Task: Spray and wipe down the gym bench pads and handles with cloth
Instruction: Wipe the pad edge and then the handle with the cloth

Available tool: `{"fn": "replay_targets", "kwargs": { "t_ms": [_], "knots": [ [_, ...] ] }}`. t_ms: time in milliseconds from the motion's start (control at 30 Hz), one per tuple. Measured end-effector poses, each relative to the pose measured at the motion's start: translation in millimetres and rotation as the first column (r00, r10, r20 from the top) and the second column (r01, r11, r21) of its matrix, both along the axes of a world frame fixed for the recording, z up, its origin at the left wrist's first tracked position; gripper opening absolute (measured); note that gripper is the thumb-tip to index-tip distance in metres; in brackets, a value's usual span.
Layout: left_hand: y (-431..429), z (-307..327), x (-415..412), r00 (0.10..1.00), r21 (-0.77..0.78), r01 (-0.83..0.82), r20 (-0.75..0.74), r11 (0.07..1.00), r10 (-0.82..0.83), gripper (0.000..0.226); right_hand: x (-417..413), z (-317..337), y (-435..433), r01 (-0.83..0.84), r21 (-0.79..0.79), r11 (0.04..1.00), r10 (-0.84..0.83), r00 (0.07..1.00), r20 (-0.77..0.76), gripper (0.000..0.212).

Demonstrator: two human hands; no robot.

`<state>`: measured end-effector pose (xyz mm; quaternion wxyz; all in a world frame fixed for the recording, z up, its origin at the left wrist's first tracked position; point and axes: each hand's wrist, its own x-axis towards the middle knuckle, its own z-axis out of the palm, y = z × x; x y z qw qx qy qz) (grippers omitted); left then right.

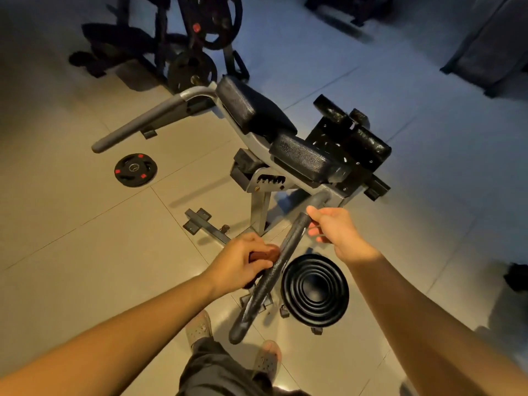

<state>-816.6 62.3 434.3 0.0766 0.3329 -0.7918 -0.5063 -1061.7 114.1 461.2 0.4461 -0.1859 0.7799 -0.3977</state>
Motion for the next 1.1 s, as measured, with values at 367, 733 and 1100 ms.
{"fn": "replay_targets", "kwargs": {
  "t_ms": [367, 733, 1100],
  "knots": [
    [8.7, 8.7, -3.2, 0.982, 0.069, -0.129, -0.133, 0.989, 0.137, 0.023, 10.7, 3.2, -0.4, 0.032, -0.047, 0.998, -0.032, 0.999, 0.004, 0.025],
    [59.1, -20.3, 80.5, 0.992, 0.159, -0.119, -0.016, 0.98, 0.124, 0.024, 10.1, -0.5, 3.8, 0.052, -0.04, 0.998, -0.052, 0.999, -0.001, 0.025],
    [6.2, 14.6, -41.0, 0.966, -0.02, -0.207, -0.159, 0.978, 0.201, 0.025, 17.1, 10.9, 4.1, 0.054, -0.029, 0.998, -0.053, 0.998, 0.016, 0.022]
  ]
}}
